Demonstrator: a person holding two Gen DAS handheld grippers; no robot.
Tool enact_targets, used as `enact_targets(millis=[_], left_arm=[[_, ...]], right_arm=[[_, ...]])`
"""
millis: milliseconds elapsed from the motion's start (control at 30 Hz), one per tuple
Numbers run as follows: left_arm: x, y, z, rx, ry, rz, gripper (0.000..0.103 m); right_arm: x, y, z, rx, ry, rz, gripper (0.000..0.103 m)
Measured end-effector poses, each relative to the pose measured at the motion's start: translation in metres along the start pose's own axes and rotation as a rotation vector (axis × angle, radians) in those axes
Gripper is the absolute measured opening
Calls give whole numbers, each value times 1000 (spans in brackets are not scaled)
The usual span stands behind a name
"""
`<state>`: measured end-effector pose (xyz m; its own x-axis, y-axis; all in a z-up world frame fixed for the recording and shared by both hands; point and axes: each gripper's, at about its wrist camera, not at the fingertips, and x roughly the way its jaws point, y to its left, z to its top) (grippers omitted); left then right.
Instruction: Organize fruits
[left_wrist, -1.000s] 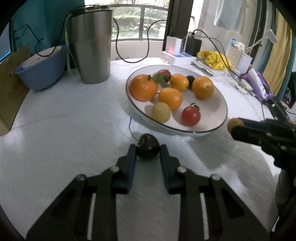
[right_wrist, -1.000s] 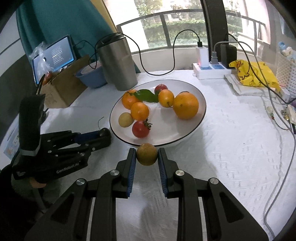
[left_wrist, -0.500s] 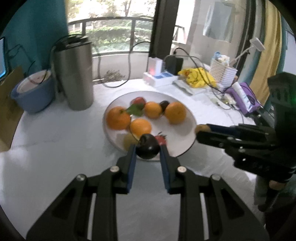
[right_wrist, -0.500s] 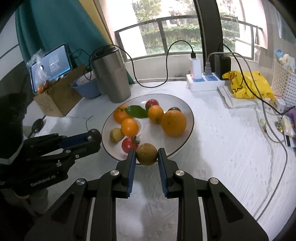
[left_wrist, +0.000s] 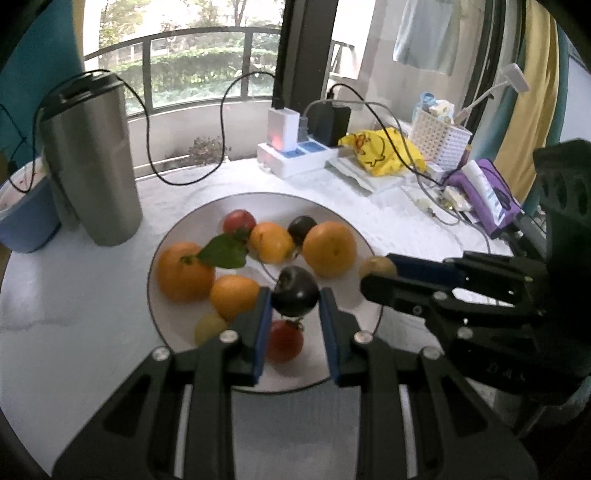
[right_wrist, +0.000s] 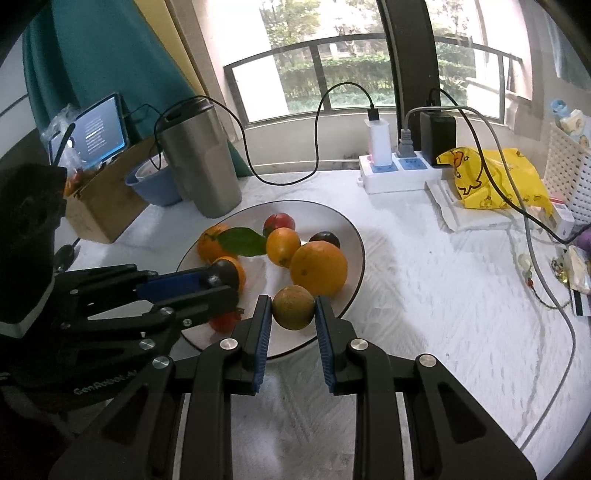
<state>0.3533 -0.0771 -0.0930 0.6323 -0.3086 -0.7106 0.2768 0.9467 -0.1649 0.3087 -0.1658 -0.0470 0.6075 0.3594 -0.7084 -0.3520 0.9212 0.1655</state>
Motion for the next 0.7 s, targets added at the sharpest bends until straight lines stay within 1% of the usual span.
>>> enact_targets(millis=[200,333,467,500,533,567,700], left_arm=[[13,0,2,-1,29,-4,27],[15,2,1,-13,48,-2,28],[9,3,1,-18,39,-5,30],[5,3,1,-18,32,-6,31],[3,3,0,-19,28,-4,31],[1,4,0,-22,27,-2,32],[-9,8,-3,-36,15,13,34]], right_arm=[[6,-2,-1,-1,12,3,26],[10,0,-3,-10,23,-4,26],[9,1,-3,-9,22,-20,26],[8,1,-3,-9,20,-25,28],[6,2,-2,-9,17,-30,33],[5,2,-2,-9,15,-35,35],[-3,5,-1,-10,2,-54,36]])
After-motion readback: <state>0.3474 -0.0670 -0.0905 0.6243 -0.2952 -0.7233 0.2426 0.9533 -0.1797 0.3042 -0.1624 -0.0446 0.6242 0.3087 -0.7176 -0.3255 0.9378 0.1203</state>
